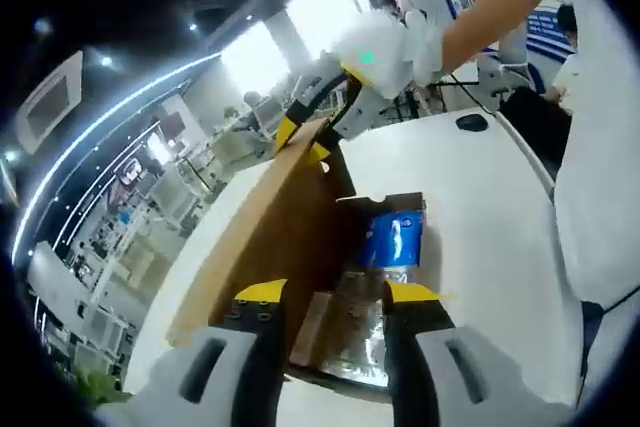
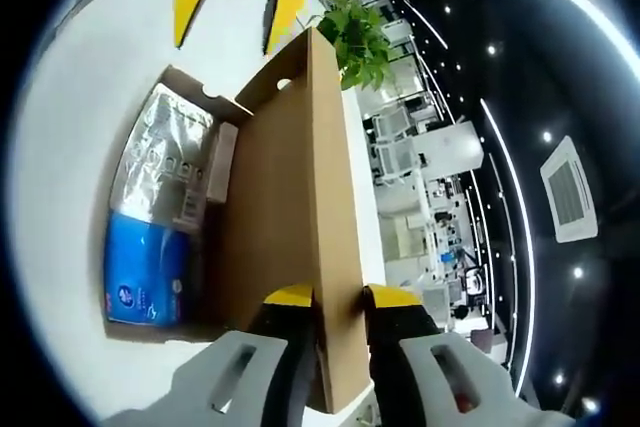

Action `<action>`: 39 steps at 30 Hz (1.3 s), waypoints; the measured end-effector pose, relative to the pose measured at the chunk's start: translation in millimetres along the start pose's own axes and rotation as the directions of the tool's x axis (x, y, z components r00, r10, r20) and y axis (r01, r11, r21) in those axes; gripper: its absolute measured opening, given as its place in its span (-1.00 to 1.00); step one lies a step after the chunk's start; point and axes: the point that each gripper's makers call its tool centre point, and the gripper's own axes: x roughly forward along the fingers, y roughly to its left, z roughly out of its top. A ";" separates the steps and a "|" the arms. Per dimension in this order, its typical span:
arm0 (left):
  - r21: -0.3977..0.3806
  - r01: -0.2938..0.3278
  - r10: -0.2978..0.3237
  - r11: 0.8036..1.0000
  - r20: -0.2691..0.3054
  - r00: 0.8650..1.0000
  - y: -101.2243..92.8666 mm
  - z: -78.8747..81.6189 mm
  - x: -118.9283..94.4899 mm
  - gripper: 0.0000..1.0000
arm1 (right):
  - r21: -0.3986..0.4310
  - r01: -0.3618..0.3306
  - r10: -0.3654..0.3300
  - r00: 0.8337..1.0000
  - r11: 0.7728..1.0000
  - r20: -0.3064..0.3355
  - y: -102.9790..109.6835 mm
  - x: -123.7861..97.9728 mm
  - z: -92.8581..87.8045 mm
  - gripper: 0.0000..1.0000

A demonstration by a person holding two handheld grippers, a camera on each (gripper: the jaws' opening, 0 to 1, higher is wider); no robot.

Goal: Operate the shoe box by opening the lid, removing the specified soft item, and placing it in the target area until the item is outside and the box remains undamaged.

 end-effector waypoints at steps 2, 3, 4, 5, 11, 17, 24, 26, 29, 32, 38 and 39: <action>-0.004 0.017 -0.017 1.000 -0.039 0.999 -6.6 -13.9 5.9 -0.29 | 0.005 -0.002 0.002 1.000 1.000 0.000 0.3 -0.1 0.4 -0.68; 0.015 0.012 -0.011 1.000 -0.056 0.998 -7.6 -18.9 7.9 -0.31 | 0.006 -0.003 0.003 1.000 1.000 0.000 0.3 -0.2 0.5 -0.67; 0.038 0.015 -0.012 0.999 -0.062 0.998 -10.6 -23.1 10.9 -0.32 | 0.008 -0.005 0.005 1.000 1.000 0.000 0.5 -0.4 0.6 -0.67; 0.025 0.034 -0.032 0.999 -0.067 0.997 -15.1 -27.6 14.3 -0.32 | 0.008 -0.007 0.007 1.000 1.000 0.000 0.8 -0.6 0.6 -0.67; -0.014 0.076 -0.077 0.997 -0.137 0.988 -23.9 -55.2 22.4 -0.32 | 0.014 -0.013 0.013 1.000 1.000 0.003 3.0 -2.1 1.5 -0.66; -0.011 0.119 -0.119 0.993 -0.195 0.974 -32.1 -75.3 30.8 -0.36 | 0.019 -0.013 0.013 1.000 1.000 0.003 3.5 -2.5 1.6 -0.66; -0.010 0.167 -0.166 0.986 -0.221 0.961 -38.8 -86.0 43.6 -0.43 | 0.025 -0.013 0.013 1.000 1.000 0.004 3.6 -2.7 2.3 -0.65; -0.005 0.183 -0.178 0.983 -0.240 0.954 -41.3 -89.7 46.8 -0.47 | 0.026 -0.013 0.013 1.000 1.000 0.004 3.6 -2.8 2.4 -0.65; -0.026 0.192 -0.193 0.981 -0.228 0.954 -42.6 -87.1 50.5 -0.51 | 0.029 -0.012 0.012 1.000 1.000 0.004 3.4 -2.4 2.5 -0.65; -0.035 0.196 -0.199 0.980 -0.237 0.951 -42.3 -88.9 54.3 -0.51 | 0.028 -0.013 0.013 1.000 1.000 0.006 3.3 -2.2 3.1 -0.65; -0.030 0.231 -0.231 0.973 -0.247 0.941 -49.3 -92.5 58.0 -0.63 | 0.028 -0.013 0.013 1.000 1.000 0.008 2.8 -1.0 2.7 -0.65; -0.031 0.237 -0.237 0.971 -0.255 0.937 -51.4 -94.7 59.3 -0.63 | 0.029 -0.013 0.013 1.000 0.999 0.008 2.9 -0.9 2.8 -0.65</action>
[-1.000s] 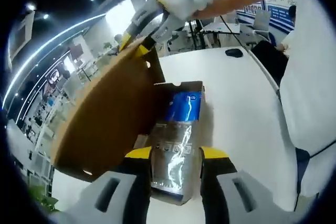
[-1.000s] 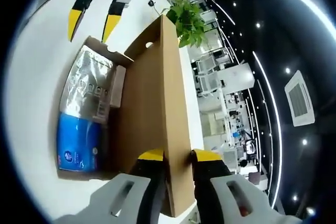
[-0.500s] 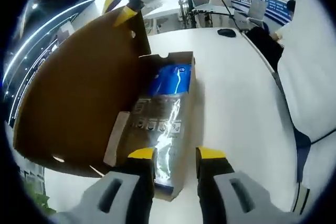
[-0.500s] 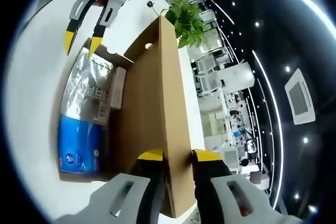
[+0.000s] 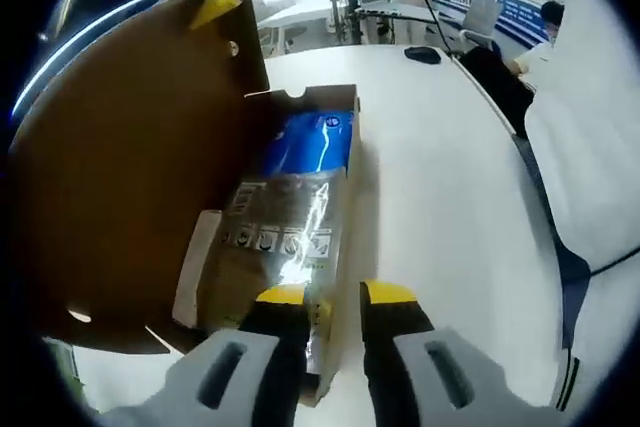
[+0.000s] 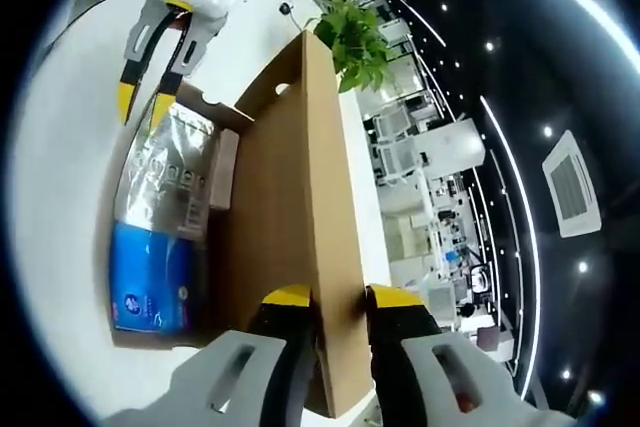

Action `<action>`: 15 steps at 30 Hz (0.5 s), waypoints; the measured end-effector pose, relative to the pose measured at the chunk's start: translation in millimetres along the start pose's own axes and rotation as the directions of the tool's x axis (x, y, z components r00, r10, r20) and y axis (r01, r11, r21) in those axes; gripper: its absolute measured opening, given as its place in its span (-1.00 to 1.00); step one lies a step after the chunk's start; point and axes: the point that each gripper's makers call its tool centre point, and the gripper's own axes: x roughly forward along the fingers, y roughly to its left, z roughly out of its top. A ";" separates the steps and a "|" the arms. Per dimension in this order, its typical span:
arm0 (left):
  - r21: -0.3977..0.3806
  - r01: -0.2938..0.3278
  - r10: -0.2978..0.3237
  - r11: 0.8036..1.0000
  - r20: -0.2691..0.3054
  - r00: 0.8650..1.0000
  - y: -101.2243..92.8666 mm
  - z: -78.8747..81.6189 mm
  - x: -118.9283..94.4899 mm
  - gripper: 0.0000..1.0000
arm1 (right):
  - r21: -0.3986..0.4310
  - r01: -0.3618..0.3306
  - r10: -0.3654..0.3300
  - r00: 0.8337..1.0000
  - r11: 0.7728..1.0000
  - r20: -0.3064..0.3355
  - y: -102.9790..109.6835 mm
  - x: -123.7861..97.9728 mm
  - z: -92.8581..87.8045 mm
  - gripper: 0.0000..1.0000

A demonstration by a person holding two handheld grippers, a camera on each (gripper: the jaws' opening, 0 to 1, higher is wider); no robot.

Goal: Operate the shoe box by opening the lid, removing the specified soft item, and placing it in the target area until the item is outside and the box remains undamaged.

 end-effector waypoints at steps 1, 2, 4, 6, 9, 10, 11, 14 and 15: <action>0.001 0.002 -0.002 1.000 -0.004 1.000 -0.4 -0.7 0.6 -0.64 | -0.001 0.000 0.000 1.000 1.000 0.000 0.0 0.0 0.0 -0.65; 0.009 0.006 -0.006 1.000 -0.012 1.000 -1.5 -2.6 2.5 -0.65 | -0.001 0.000 0.000 1.000 1.000 0.000 0.0 0.2 0.1 -0.65; 0.017 0.013 -0.012 1.000 -0.015 1.000 -2.7 -3.5 4.2 -0.68 | -0.001 0.000 0.000 1.000 1.000 0.000 0.1 0.3 0.3 -0.65; 0.021 0.014 -0.014 1.000 -0.015 1.000 -2.5 -3.6 5.7 -0.69 | 0.000 0.000 0.000 1.000 1.000 0.000 0.0 0.4 0.3 -0.65; 0.026 0.014 -0.014 1.000 -0.018 1.000 -1.0 -4.0 7.6 -0.73 | -0.002 -0.001 0.001 1.000 1.000 0.000 0.0 0.4 0.3 -0.65; 0.030 0.012 -0.012 0.999 -0.019 1.000 -0.3 -4.2 7.9 -0.75 | -0.002 -0.001 0.001 1.000 1.000 0.000 0.0 0.4 0.4 -0.65; 0.036 0.007 -0.006 0.999 -0.022 1.000 1.1 -4.3 8.2 -0.80 | -0.002 0.000 0.000 1.000 1.000 0.000 0.0 0.5 0.4 -0.65; 0.033 0.005 -0.004 0.999 -0.031 0.999 3.3 -3.6 7.6 -0.87 | -0.002 -0.001 0.001 1.000 1.000 -0.001 0.0 0.7 1.0 -0.65; 0.033 0.003 -0.002 0.999 -0.032 0.999 3.6 -3.2 7.8 -0.87 | -0.002 -0.001 0.001 1.000 1.000 -0.001 -0.1 0.7 1.1 -0.65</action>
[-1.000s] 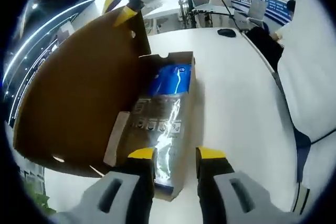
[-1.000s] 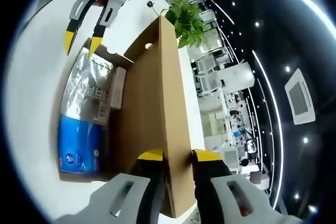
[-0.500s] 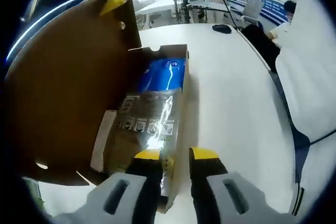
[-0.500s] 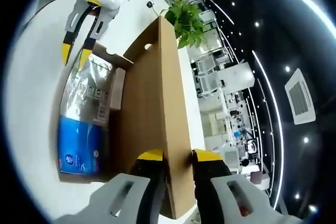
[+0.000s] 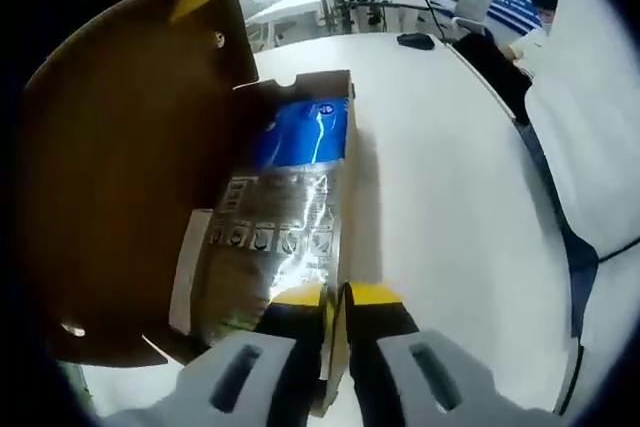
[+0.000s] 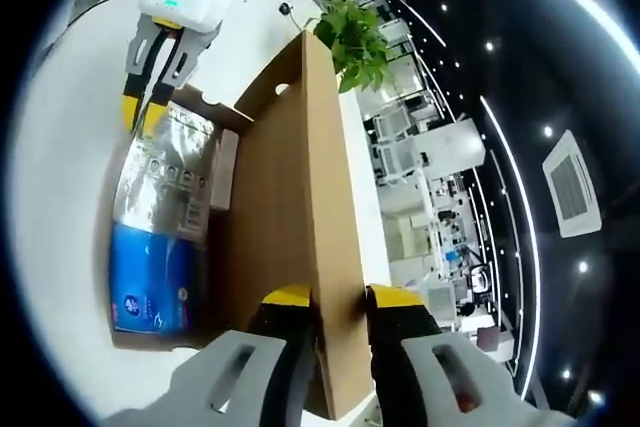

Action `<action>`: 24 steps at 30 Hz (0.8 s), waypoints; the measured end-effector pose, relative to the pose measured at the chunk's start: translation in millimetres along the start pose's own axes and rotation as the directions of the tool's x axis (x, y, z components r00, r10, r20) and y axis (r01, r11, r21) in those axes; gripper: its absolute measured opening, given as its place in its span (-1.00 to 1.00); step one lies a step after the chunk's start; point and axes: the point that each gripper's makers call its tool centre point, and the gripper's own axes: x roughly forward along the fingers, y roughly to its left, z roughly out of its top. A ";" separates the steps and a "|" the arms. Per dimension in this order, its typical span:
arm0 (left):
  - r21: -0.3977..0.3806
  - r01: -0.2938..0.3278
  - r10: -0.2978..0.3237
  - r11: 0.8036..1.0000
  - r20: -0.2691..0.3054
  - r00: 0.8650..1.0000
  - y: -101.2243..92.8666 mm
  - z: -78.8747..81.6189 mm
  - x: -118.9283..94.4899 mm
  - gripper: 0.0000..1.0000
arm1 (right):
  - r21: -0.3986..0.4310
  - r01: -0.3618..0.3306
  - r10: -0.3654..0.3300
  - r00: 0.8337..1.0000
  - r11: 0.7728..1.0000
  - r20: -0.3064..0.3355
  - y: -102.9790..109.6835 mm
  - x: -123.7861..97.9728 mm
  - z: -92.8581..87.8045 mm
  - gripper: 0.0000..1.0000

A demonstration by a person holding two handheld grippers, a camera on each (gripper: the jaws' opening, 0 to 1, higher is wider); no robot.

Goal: Operate the shoe box by opening the lid, removing the specified soft item, and placing it in the target area until the item is outside and the box remains undamaged.

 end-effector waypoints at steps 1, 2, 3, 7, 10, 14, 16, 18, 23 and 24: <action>0.004 -0.001 0.001 1.000 -0.002 1.000 -0.6 -0.2 -0.2 -0.87 | 0.001 0.000 0.000 1.000 1.000 0.000 0.0 0.1 0.1 -0.65; 0.010 0.000 0.000 1.000 -0.003 1.000 -1.1 0.0 -0.1 -0.89 | 0.001 -0.001 0.001 1.000 1.000 0.000 0.0 0.1 0.2 -0.65; 0.012 0.001 -0.001 1.000 -0.004 1.000 -1.4 0.0 -0.1 -0.90 | 0.002 0.000 0.000 1.000 1.000 -0.001 0.0 0.0 0.0 -0.65; 0.023 0.003 -0.003 1.000 -0.012 1.000 -3.1 0.2 0.3 -0.93 | -0.003 -0.002 0.002 1.000 1.000 -0.001 0.6 -0.2 1.1 -0.65; 0.006 0.005 -0.005 1.000 -0.017 1.000 -2.4 -0.2 0.7 -0.94 | -0.007 -0.004 0.004 1.000 1.000 -0.001 0.6 -0.2 1.0 -0.65; -0.028 0.010 -0.010 1.000 -0.019 1.000 -1.5 -0.3 0.5 -0.94 | 0.003 -0.002 0.002 1.000 1.000 -0.003 0.5 0.6 0.9 -0.65; -0.013 0.009 -0.009 1.000 -0.020 1.000 -1.8 -0.6 0.4 -0.94 | 0.001 0.000 0.000 1.000 1.000 -0.004 0.7 0.7 1.3 -0.65; 0.002 0.011 -0.011 1.000 -0.022 1.000 -2.5 -0.4 0.5 -0.94 | 0.001 0.001 -0.001 1.000 1.000 -0.002 -0.3 0.7 1.8 -0.65; -0.008 0.013 -0.013 1.000 -0.023 1.000 -1.9 -0.9 0.8 -0.95 | -0.016 0.004 -0.004 1.000 1.000 -0.002 -2.4 2.0 2.3 -0.67; -0.006 0.012 -0.012 1.000 -0.020 1.000 -2.1 -1.1 0.9 -0.95 | -0.029 0.004 -0.004 1.000 1.000 0.001 -3.0 2.5 2.8 -0.67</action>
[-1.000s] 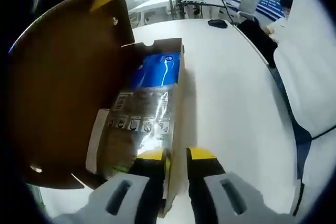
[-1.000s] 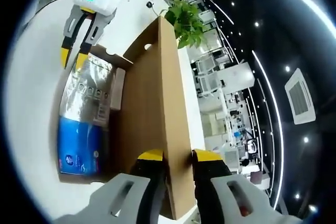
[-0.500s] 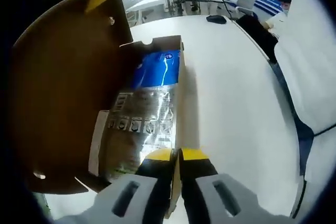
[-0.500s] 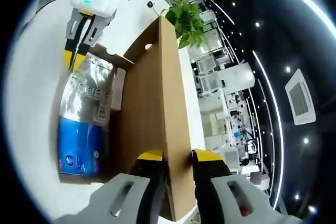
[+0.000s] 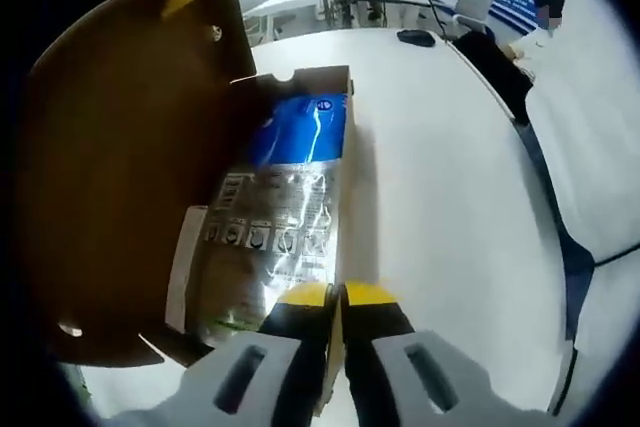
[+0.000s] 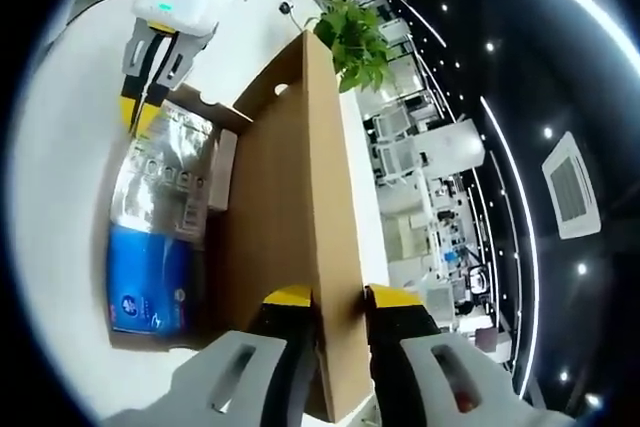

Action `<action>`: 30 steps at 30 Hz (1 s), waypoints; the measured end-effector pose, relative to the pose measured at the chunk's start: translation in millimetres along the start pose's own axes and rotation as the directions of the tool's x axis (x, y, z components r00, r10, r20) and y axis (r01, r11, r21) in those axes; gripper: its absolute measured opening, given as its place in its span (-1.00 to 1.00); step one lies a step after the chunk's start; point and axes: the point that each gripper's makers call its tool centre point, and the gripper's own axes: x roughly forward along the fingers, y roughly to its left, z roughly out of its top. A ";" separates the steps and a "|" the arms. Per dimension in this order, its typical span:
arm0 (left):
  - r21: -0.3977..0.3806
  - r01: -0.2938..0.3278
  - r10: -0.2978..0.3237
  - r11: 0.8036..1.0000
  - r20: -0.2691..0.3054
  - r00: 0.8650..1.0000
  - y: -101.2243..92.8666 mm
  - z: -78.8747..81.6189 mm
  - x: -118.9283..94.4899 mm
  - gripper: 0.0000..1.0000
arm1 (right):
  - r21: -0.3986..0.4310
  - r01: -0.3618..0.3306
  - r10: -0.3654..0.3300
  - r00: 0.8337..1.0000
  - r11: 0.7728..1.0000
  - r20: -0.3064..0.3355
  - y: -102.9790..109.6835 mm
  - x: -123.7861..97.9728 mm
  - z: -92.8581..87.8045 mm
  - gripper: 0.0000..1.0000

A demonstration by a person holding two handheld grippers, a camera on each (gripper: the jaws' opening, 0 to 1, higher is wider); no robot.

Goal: Operate the shoe box by opening the lid, removing the specified soft item, and placing it in the target area until the item is outside and the box remains undamaged.

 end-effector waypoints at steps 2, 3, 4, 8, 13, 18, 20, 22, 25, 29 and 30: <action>-0.005 -0.001 0.001 1.000 0.002 1.000 0.4 -0.3 0.6 -0.94 | -0.003 0.000 0.000 1.000 1.000 -0.001 -1.0 1.5 -0.7 -0.68; 0.000 -0.001 0.001 1.000 0.002 1.000 0.3 -0.5 0.6 -0.94 | -0.005 0.000 0.000 1.000 1.000 -0.001 -2.0 2.5 -0.8 -0.69; 0.009 -0.002 0.002 1.000 0.001 1.000 0.2 -0.3 0.5 -0.95 | -0.007 0.000 0.000 1.000 1.000 -0.002 -3.1 3.5 -1.0 -0.70; 0.003 -0.006 0.006 1.000 0.000 1.000 0.3 -0.4 0.5 -0.95 | -0.020 0.007 -0.007 1.000 1.000 -0.001 -8.2 7.4 -1.8 -0.73; -0.021 -0.003 0.003 1.000 0.006 1.000 0.8 -0.4 0.5 -0.95 | -0.042 0.007 -0.007 1.000 0.999 -0.005 -10.8 10.2 -2.6 -0.76; -0.034 -0.003 0.004 0.999 0.003 1.000 -0.2 -0.2 0.3 -0.94 | -0.045 -0.009 0.008 1.000 0.999 -0.009 -15.0 14.0 -3.3 -0.77; -0.040 -0.003 0.003 0.999 0.000 1.000 0.2 -0.2 0.4 -0.94 | -0.050 -0.022 0.021 1.000 0.999 -0.011 -15.8 15.3 -3.9 -0.77; -0.041 -0.004 0.004 0.999 -0.003 1.000 0.3 -0.2 0.4 -0.94 | -0.040 -0.035 0.035 0.999 0.999 -0.011 -17.1 16.8 -4.6 -0.77; -0.044 -0.007 0.007 0.999 -0.004 1.000 0.3 -0.2 0.3 -0.94 | -0.023 -0.056 0.055 0.998 0.998 -0.013 -18.2 20.2 -6.1 -0.77; -0.048 -0.010 0.010 0.999 -0.002 1.000 0.6 -0.2 0.3 -0.94 | -0.032 -0.085 0.084 0.996 0.996 -0.018 -18.8 22.8 -7.2 -0.77; -0.049 -0.010 0.010 0.999 -0.003 1.000 0.7 -0.2 0.3 -0.94 | -0.032 -0.091 0.090 0.996 0.995 -0.018 -19.1 23.0 -7.4 -0.76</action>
